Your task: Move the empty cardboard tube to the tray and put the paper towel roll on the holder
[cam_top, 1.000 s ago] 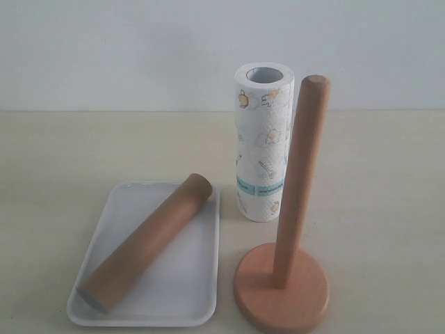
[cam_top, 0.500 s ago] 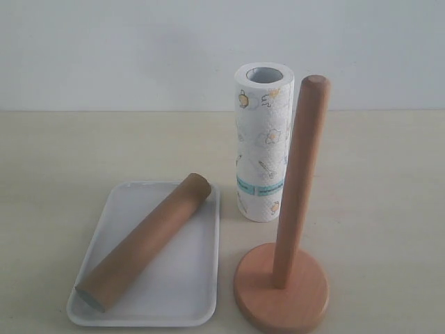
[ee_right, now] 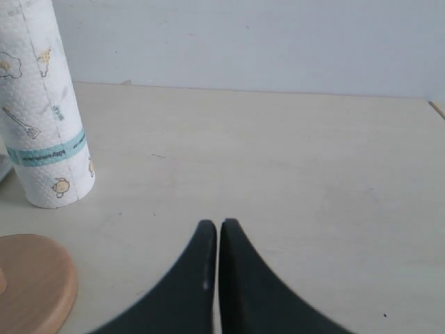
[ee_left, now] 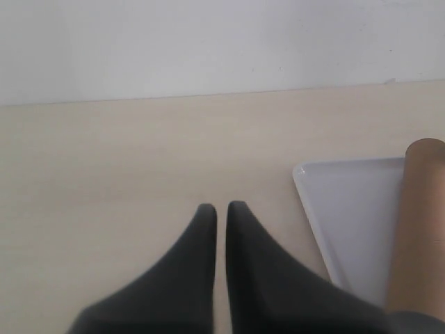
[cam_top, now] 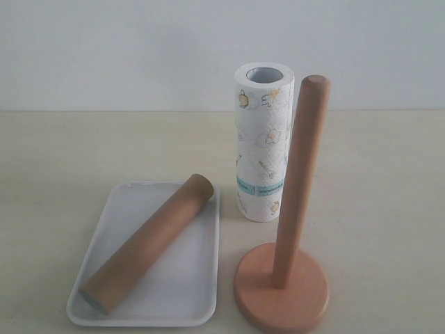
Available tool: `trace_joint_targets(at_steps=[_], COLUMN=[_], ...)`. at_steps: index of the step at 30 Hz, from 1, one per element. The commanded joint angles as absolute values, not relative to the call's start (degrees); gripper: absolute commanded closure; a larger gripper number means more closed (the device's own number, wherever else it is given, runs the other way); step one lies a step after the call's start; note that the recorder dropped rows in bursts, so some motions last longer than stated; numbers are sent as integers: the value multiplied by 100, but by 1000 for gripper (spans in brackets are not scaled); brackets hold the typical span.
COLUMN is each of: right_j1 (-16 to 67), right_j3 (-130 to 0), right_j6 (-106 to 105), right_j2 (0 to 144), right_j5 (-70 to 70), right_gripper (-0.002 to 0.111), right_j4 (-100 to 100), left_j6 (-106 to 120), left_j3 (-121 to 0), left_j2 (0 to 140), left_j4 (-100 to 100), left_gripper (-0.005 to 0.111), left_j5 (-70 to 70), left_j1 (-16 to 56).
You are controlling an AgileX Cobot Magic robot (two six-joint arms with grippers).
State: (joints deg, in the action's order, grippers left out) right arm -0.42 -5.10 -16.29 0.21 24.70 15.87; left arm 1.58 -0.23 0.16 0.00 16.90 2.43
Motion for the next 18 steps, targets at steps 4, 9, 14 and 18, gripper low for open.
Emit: trace_joint_targets(at_steps=[4, 9, 14, 18], right_j1=[-46, -46, -46, -46], right_j3=[-511, -511, -511, -1085], right_j6=[-1645, -1874, -1639, -1832], right_j2=[0, 0, 0, 531], right_j5=[2426, 1928, -594, -1537], right_gripper=[107, 107, 107, 107], right_j4=[1575, 1356, 1597, 1597], left_j6=[117, 117, 117, 117], left_j3=[0, 0, 0, 0], left_j2=[0, 0, 0, 0], left_j4=[-57, -57, -57, -57], left_gripper=[102, 102, 102, 102], left_j5=[1701, 1701, 1701, 1701], left_j1=[230, 230, 230, 230])
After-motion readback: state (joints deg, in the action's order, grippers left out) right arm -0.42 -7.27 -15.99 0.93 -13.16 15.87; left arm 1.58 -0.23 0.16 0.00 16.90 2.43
